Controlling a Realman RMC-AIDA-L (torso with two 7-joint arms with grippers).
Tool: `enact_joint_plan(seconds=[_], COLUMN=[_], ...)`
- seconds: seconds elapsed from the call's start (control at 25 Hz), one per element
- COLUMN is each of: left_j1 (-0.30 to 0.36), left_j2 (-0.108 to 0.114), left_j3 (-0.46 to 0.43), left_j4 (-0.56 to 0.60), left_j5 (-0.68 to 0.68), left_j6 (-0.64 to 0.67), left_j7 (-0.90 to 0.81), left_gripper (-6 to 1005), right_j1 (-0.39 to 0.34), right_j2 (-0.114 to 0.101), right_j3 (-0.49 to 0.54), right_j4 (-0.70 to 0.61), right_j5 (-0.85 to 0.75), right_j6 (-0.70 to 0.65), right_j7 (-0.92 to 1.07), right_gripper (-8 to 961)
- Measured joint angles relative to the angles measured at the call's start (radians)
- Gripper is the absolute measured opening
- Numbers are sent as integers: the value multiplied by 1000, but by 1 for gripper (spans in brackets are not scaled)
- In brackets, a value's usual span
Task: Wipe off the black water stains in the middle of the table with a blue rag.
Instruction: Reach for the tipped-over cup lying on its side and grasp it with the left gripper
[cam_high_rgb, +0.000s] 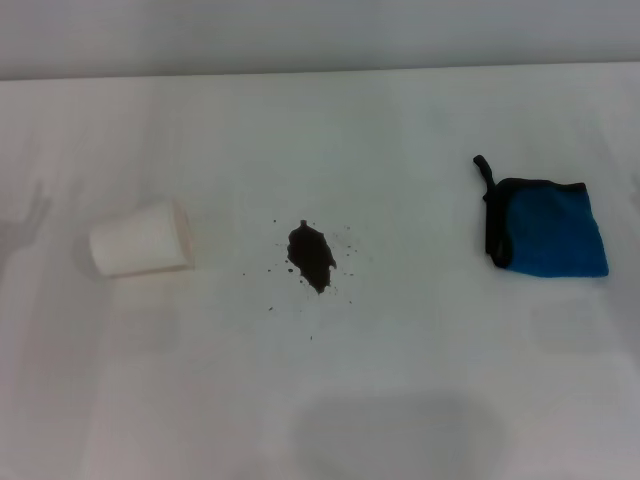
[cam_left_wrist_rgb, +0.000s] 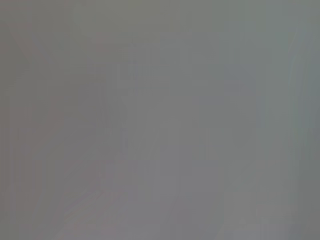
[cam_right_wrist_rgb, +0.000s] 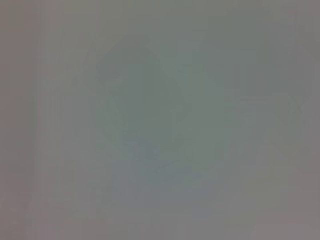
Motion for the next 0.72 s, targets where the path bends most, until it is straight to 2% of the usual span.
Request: enact_joint_plan(seconds=[0.72], left_j1=[-9], left_j2=[3], left_j3=[3], left_j4=[0], left_j5=[2], left_j6=[-12], left_j7=[-14], left_gripper=[892], right_j1=[11], right_j2=[1], right_j3=[0], right_j4=[0], right_j5=[0], right_j6=[-27], right_j7=[1], right_gripper=[764])
